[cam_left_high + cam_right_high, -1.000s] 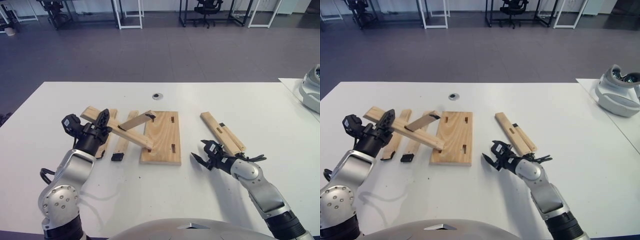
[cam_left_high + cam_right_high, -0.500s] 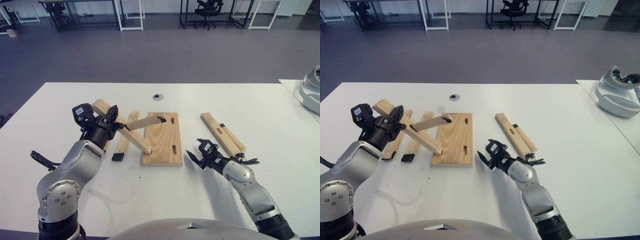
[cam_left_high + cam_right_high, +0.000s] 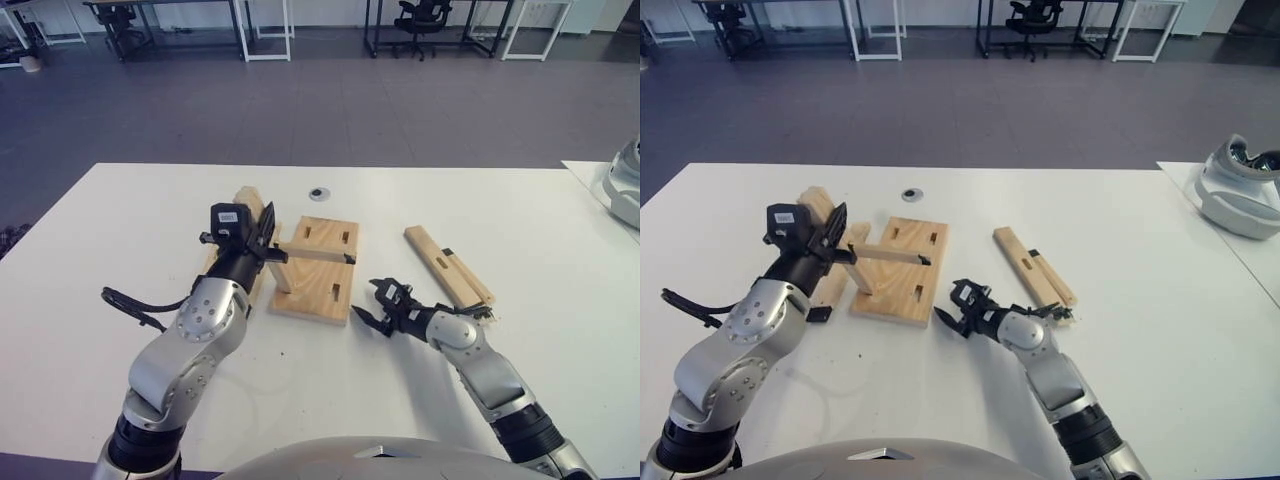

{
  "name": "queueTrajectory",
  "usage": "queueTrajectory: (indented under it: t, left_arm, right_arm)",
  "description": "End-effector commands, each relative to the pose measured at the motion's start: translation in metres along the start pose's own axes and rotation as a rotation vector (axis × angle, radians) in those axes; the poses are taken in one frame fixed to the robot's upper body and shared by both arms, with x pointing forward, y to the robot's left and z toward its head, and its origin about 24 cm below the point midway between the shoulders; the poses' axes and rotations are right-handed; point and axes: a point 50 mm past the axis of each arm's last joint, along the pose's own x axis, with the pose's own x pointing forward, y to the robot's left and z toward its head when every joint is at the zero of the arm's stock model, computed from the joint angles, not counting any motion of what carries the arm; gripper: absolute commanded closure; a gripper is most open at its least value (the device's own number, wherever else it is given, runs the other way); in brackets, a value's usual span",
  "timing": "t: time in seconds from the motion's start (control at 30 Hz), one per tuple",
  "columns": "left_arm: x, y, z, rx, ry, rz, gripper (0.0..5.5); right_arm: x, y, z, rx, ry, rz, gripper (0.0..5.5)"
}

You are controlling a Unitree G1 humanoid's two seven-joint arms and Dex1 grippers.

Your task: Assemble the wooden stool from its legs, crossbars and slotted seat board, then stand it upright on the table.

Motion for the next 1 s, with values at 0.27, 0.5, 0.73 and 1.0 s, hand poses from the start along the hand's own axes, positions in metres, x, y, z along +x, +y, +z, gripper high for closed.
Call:
queueTrajectory:
  t: [0.27, 0.5, 0.73, 1.0]
  left_arm:
    - [0.027, -0.028, 0.029, -0.156, -0.126, -0.174, 3.99]
    - [0.018, -0.032, 0.038, -0.360, -0.077, -0.248, 2.60]
    - [0.017, -0.047, 0.043, -0.470, -0.024, -0.358, 1.08]
    - [-0.001, -0.007, 0.133, -0.219, -0.392, -0.454, 1.03]
  right_arm:
    - [-0.015, -0.038, -0.009, 0.024, 0.003, -0.182, 2.06]
    - [0.005, -0.046, -0.009, 0.016, 0.055, -0.210, 2.06]
    - [0.019, -0.073, 0.004, -0.052, 0.029, -0.237, 2.06]
    - [-0.023, -0.121, 0.047, -0.042, -0.277, -0.560, 2.06]
